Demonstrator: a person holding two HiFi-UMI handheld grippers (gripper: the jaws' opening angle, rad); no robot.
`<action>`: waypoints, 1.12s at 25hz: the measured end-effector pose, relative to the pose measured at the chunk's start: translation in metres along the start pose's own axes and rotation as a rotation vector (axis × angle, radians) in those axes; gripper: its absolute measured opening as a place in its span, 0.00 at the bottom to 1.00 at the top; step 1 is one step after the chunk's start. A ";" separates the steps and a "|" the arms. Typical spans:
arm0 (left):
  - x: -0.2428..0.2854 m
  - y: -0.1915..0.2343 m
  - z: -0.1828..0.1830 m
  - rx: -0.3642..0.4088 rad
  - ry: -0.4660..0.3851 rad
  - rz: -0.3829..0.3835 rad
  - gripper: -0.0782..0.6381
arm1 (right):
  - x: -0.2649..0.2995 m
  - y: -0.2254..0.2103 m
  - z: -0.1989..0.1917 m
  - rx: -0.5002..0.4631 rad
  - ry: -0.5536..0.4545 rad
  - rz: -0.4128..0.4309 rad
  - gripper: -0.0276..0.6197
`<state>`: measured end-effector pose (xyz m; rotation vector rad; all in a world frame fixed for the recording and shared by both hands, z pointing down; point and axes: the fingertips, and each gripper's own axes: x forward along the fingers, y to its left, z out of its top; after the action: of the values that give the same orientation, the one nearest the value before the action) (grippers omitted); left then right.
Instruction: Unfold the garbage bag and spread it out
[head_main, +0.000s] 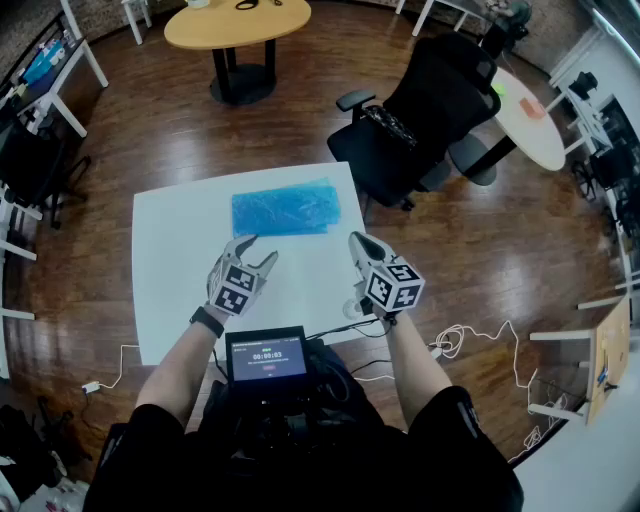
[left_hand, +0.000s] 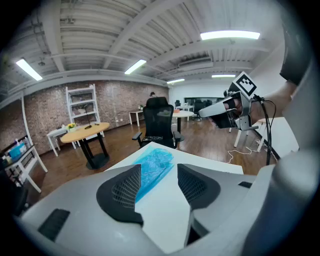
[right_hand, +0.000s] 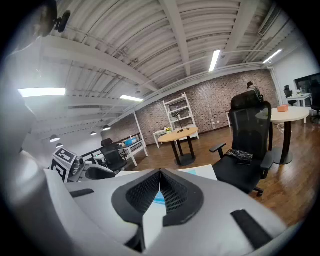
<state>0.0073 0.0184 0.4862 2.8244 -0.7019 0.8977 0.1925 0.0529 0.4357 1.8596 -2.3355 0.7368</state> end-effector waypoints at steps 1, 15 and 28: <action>0.007 -0.001 0.002 0.005 0.007 -0.006 0.43 | 0.002 -0.003 0.000 0.003 0.003 0.001 0.07; 0.128 -0.027 0.025 0.112 0.140 -0.120 0.45 | 0.030 -0.050 -0.012 -0.001 0.042 -0.031 0.08; 0.250 -0.038 -0.010 0.139 0.318 -0.186 0.48 | 0.064 -0.092 -0.039 -0.065 0.139 -0.045 0.18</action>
<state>0.1999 -0.0452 0.6380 2.7054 -0.3432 1.3619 0.2522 -0.0036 0.5221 1.7680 -2.1993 0.7500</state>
